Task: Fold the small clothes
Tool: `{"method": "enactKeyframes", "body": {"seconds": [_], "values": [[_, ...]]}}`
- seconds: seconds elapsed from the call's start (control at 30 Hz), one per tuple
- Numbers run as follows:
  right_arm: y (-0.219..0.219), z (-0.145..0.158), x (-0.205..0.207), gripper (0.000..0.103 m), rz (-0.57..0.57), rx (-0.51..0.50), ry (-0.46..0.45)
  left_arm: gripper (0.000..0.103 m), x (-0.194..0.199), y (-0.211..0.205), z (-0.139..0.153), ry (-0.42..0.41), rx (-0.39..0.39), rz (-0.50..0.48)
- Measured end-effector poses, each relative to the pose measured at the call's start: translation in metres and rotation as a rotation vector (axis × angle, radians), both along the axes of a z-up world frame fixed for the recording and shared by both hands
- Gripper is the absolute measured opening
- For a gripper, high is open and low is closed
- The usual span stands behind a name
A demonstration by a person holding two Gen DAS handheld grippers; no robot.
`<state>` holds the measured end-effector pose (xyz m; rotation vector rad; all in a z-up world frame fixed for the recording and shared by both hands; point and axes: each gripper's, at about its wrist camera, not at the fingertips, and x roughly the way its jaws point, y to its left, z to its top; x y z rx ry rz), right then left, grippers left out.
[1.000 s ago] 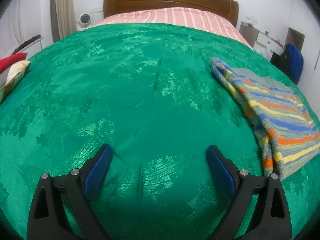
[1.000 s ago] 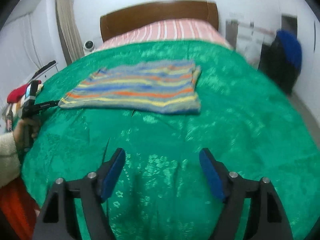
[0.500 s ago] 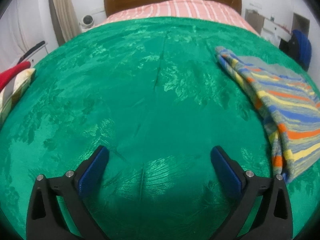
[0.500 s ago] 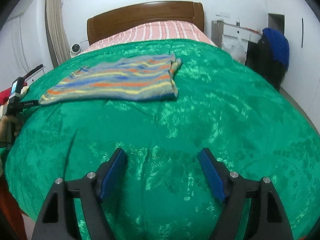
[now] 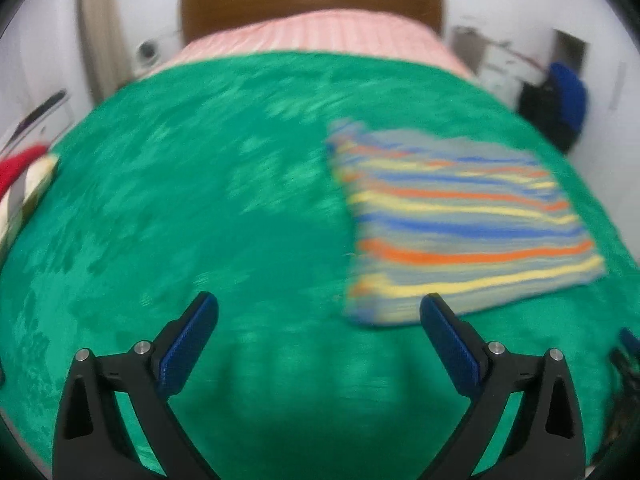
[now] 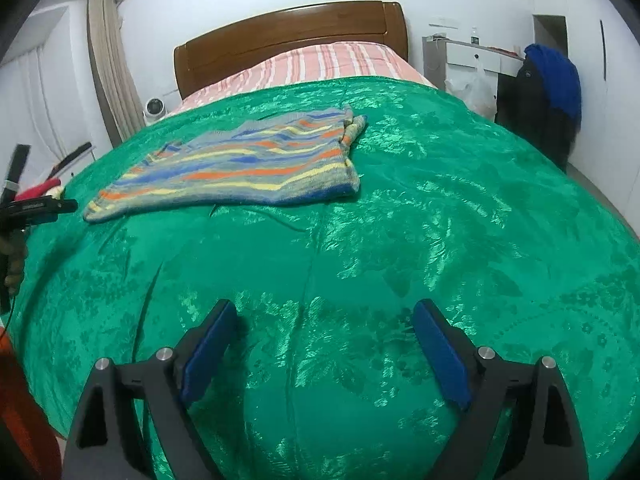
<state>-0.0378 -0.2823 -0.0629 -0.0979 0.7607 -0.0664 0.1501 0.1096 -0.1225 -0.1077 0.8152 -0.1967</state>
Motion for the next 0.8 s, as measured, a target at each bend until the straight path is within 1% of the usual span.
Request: {"method": "enactKeyframes", "body": {"seconds": [0.07,0.17,0.27,0.37,0.6,0.7,0.8], "values": [[-0.004,0.003,0.000,0.089,-0.014,0.012,-0.011,0.101,-0.006,-0.021,0.010,-0.028,-0.013,-0.040],[-0.011,0.010,-0.003,0.089,-0.042,0.032,-0.039,0.101,-0.007,-0.052,0.016,-0.033,-0.041,-0.099],[-0.020,0.017,-0.006,0.089,-0.063,0.046,-0.060,0.101,-0.007,-0.079,0.010,-0.010,-0.034,-0.131],[-0.029,0.020,-0.009,0.089,-0.086,0.063,-0.069,0.101,-0.011,-0.093,0.006,-0.001,-0.029,-0.147],[-0.046,0.022,-0.006,0.089,-0.130,0.124,-0.080,0.101,-0.025,-0.126,0.007,-0.037,0.064,-0.220],[-0.048,0.028,-0.008,0.089,-0.140,0.132,-0.107,0.101,-0.026,-0.143,0.011,-0.067,0.088,-0.263],[-0.051,0.033,-0.011,0.089,-0.160,0.119,-0.134,0.101,-0.027,-0.170,0.016,-0.098,0.096,-0.331]]}}
